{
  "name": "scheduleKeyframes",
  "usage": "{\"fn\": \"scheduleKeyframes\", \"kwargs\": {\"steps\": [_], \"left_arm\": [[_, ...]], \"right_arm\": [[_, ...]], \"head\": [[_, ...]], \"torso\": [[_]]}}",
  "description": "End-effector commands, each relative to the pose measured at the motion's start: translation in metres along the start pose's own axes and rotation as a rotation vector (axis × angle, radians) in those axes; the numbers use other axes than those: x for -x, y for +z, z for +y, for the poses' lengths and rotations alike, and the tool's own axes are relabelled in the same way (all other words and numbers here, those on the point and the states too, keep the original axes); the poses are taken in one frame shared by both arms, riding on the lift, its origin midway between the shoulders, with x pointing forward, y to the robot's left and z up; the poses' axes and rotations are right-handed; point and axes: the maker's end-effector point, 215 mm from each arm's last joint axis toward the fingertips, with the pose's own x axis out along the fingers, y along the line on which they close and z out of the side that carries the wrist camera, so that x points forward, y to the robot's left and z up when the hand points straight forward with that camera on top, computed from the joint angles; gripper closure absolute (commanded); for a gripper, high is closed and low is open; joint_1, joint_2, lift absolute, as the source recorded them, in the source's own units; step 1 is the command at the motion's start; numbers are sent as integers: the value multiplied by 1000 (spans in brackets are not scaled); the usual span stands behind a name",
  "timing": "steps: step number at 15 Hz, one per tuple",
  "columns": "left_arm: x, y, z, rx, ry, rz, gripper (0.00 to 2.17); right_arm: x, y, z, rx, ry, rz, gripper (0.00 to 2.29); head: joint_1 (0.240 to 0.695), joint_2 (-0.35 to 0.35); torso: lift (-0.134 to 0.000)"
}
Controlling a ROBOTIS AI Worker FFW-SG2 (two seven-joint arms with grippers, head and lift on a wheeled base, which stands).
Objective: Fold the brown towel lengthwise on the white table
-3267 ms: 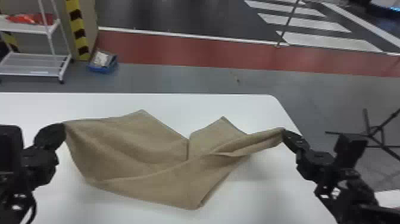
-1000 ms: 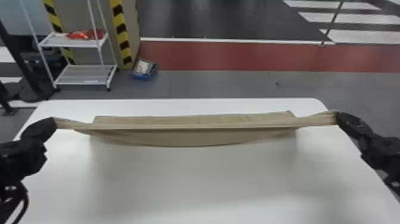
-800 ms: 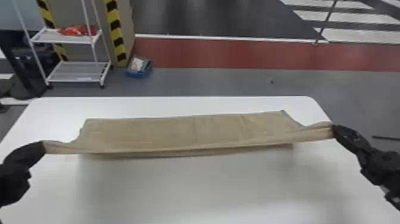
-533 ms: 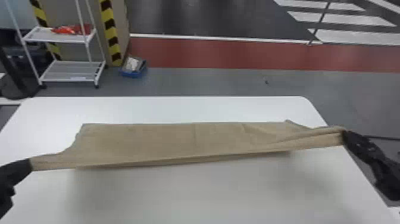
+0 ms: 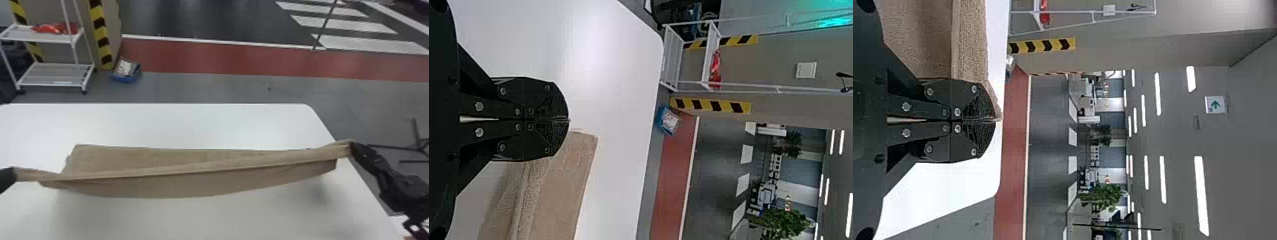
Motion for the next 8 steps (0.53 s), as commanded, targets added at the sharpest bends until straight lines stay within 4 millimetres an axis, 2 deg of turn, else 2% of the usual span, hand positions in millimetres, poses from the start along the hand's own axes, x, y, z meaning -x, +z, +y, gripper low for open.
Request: {"fn": "scheduleKeyframes", "kwargs": {"steps": [1,4,8], "left_arm": [[-28,3,-8,-26,15,9,1706],[-70,1,-19,-61,26,42,1696],[-122,7,-25,-168,93,72,1666]], "right_arm": [[-20,-17,-1,-3,3,40,1592],[-34,-36,-5,-9,0,79,1588],[-36,-52,-14,-27,-32,108,1582]], "head": [[695,-165],[695,-153],[695,-155]], "torso": [[-112],[-112],[-112]]}}
